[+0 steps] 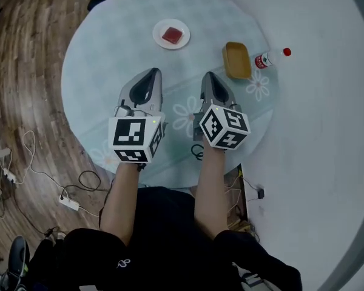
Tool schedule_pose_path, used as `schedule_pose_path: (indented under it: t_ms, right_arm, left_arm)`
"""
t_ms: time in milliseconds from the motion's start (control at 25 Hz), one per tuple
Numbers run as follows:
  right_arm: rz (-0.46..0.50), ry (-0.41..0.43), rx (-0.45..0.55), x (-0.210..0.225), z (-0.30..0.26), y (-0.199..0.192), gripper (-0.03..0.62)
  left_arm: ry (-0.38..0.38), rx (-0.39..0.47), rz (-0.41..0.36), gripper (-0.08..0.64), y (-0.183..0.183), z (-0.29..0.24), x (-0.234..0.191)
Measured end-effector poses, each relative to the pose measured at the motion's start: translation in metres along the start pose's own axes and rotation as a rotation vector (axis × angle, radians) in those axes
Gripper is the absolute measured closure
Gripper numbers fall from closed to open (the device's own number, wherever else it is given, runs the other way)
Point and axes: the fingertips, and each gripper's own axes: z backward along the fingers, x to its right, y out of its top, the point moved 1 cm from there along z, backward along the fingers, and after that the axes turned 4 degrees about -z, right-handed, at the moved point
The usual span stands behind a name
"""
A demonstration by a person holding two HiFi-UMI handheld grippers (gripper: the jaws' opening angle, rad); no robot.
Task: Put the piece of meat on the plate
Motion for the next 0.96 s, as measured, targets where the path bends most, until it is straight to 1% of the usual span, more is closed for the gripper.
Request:
schedule_pose_path:
  t_ms: [80,160,280,520,760,960]
  right_arm:
    - [0.009,0.017,0.004,-0.002,0.021,-0.001,0.586]
    - [0.043,0.029,0.016,-0.006,0.035,0.001,0.586]
    - [0.094,0.052,0.038,-0.015,0.049,0.006,0.586]
    - [0.151,0.126,0.077,-0.035,0.066,0.013,0.586]
    - [0.181,0.221,0.101,-0.073,0.063,0.020,0.586]
    - [0.193,0.230,0.090,-0.084,0.058,0.018,0.588]
  left_arm:
    - [-0.008,0.008,-0.040,0.565,0.004,0.002,0.020]
    - [-0.011,0.017,-0.075,0.566,0.008,0.006,0.034]
    - [0.011,0.023,-0.093,0.566,0.009,0.016,0.043]
    - [0.083,0.041,-0.113,0.566,0.011,0.043,0.042]
    - [0.134,0.041,-0.137,0.566,0.017,0.066,0.026]
    - [0.163,0.042,-0.130,0.566,0.016,0.072,0.018]
